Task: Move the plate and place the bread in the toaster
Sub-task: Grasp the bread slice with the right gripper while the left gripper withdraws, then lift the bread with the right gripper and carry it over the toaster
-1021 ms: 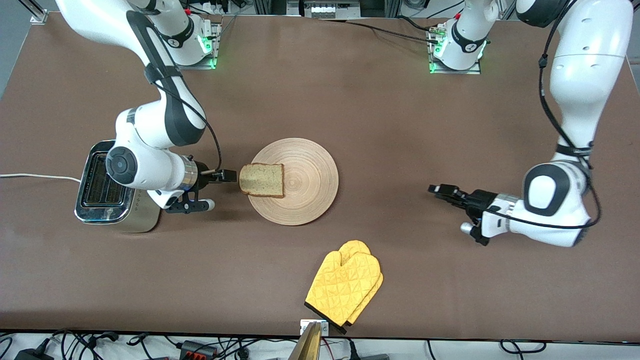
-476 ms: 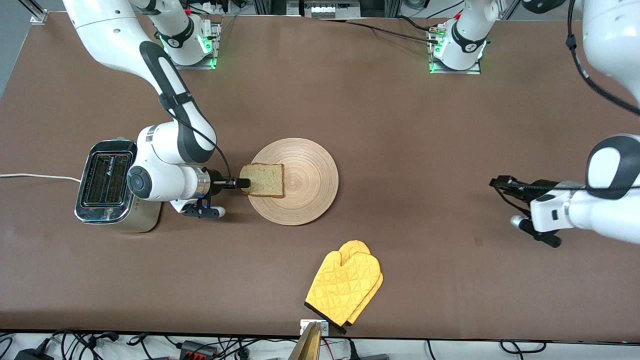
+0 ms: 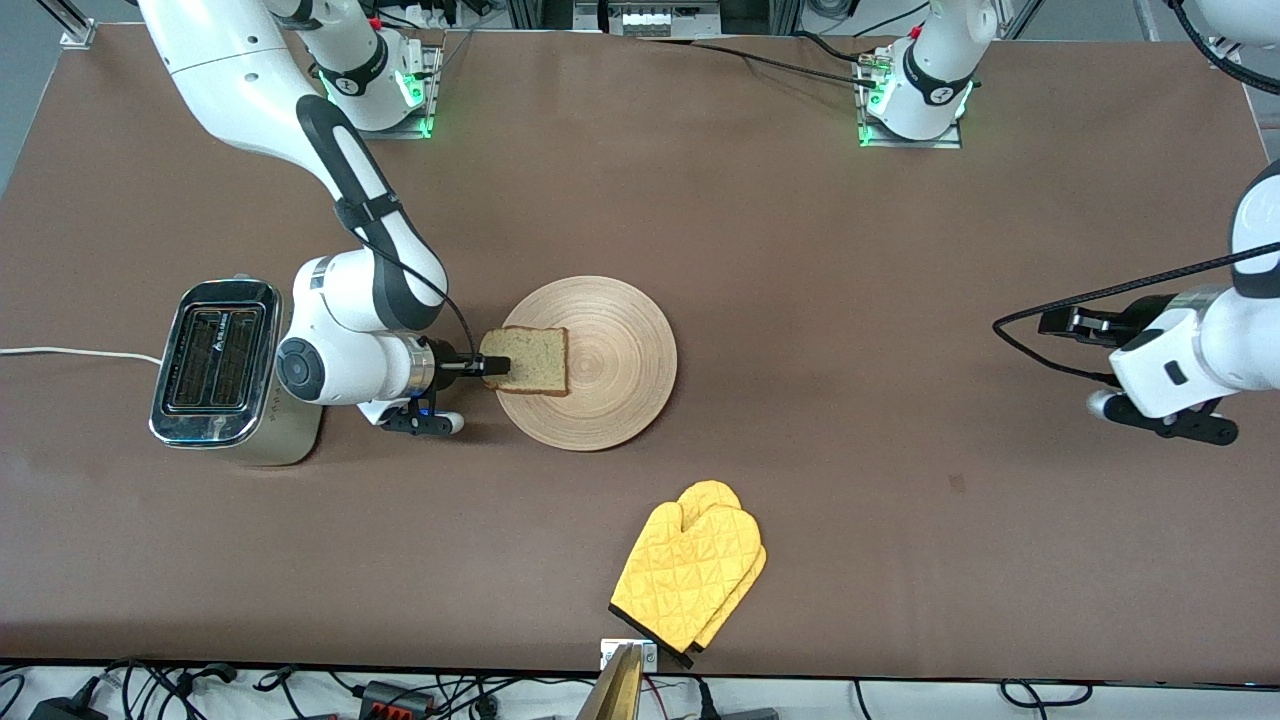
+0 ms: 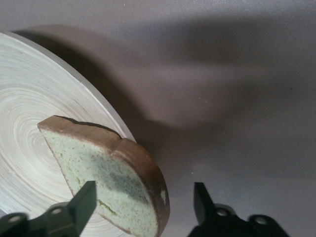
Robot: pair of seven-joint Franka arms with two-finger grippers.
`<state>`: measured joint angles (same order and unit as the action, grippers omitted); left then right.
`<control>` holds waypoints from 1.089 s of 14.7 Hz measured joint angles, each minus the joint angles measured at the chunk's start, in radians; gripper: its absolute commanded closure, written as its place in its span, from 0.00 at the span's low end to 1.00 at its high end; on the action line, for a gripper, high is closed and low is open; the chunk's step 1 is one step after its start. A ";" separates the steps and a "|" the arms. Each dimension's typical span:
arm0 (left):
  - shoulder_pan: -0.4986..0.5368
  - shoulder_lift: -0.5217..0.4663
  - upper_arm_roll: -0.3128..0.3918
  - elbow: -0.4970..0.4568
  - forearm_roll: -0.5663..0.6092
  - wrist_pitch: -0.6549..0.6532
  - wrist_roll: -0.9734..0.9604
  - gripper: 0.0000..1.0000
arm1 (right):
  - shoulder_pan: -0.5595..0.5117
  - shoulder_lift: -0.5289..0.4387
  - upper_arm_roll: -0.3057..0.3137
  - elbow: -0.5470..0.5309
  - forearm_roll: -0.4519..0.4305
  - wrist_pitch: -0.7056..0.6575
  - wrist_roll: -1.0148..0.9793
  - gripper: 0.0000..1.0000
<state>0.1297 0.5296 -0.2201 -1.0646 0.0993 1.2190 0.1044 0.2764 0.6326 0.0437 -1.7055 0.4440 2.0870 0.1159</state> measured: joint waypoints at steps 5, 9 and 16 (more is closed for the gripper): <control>-0.016 -0.036 -0.003 0.000 0.069 0.006 -0.017 0.00 | 0.004 0.001 0.000 0.000 0.000 0.000 0.001 0.25; -0.037 -0.102 -0.006 -0.020 0.069 0.088 -0.087 0.00 | 0.010 0.001 0.000 0.000 0.001 0.000 0.001 0.71; 0.033 -0.345 -0.006 -0.371 -0.001 0.278 -0.137 0.00 | 0.013 -0.019 0.000 0.026 0.001 -0.005 0.000 1.00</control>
<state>0.1624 0.1845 -0.2265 -1.4351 0.0979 1.4970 -0.0324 0.2892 0.6137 0.0437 -1.6798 0.4447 2.0818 0.1155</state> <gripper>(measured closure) 0.000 0.907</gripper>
